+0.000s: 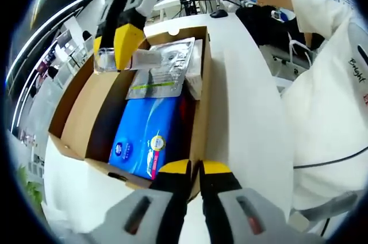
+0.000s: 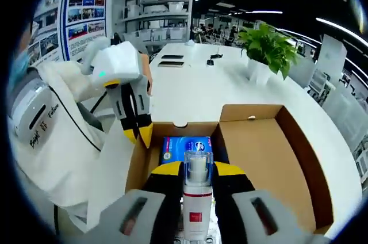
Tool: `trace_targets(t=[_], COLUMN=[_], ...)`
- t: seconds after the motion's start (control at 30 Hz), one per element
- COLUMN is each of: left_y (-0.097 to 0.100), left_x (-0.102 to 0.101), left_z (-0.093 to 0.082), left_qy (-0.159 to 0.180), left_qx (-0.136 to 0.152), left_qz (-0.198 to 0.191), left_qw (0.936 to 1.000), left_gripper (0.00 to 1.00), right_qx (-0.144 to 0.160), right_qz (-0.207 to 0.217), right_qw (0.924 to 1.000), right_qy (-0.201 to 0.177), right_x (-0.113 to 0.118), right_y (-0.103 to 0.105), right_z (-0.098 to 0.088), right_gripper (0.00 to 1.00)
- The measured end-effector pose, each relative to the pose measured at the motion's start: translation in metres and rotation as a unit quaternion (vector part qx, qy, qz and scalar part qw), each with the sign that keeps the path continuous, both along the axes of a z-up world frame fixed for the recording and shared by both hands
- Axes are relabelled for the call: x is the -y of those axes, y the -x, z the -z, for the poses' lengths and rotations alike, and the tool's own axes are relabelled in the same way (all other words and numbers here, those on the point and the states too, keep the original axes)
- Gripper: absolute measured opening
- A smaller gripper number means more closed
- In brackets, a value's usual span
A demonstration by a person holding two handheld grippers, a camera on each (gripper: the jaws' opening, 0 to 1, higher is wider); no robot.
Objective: Operate the shoe box by opening the lid, removing the specified soft item, and placing it in the target area until the item is outside and the box remains undamaged.
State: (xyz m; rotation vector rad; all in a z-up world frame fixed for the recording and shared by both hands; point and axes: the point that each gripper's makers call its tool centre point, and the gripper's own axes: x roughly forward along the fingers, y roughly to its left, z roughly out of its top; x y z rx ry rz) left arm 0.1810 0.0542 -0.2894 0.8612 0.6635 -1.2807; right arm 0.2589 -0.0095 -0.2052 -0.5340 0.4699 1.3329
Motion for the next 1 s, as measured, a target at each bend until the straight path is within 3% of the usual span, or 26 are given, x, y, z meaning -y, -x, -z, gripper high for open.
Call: trace_targets(t=[0.1, 0.27, 0.5, 0.63, 0.8, 1.0], left_y=[0.0, 0.0, -0.001, -0.001, 0.0, 0.001], left_x=[0.0, 0.0, 0.001, 0.001, 0.001, 0.001], left_z=[0.0, 0.0, -0.001, -0.001, -0.001, 0.0], left_qy=[0.003, 0.003, 0.003, 0.004, 0.008, 0.003], left_qx=[0.001, 0.001, -0.001, -0.003, -0.006, -0.012], left_qz=[0.0, -0.001, -0.001, -0.002, 0.006, 0.006], left_qw=[1.0, 1.0, 1.0, 1.0, 0.9999, 0.9999], left_gripper=[0.06, 0.06, 0.06, 0.06, 0.05, 0.04], right_qx=[0.01, 0.026, 0.031, 0.055, 0.073, 0.089], right_qz=[0.019, 0.048, 0.124, 0.133, 0.158, 0.183], right_qw=[0.9981, 0.9937, 0.9746, 0.9705, 0.9559, 0.9467], right_qy=[-0.057, -0.098, -0.184, -0.193, -0.237, -0.25], right_x=[0.0, 0.01, 0.034, 0.041, 0.048, 0.059], right_y=[-0.006, -0.015, -0.033, -0.034, -0.033, -0.031], right_z=[-0.014, -0.022, -0.042, -0.047, -0.063, -0.065], right_gripper=[0.19, 0.19, 0.19, 0.19, 0.19, 0.19])
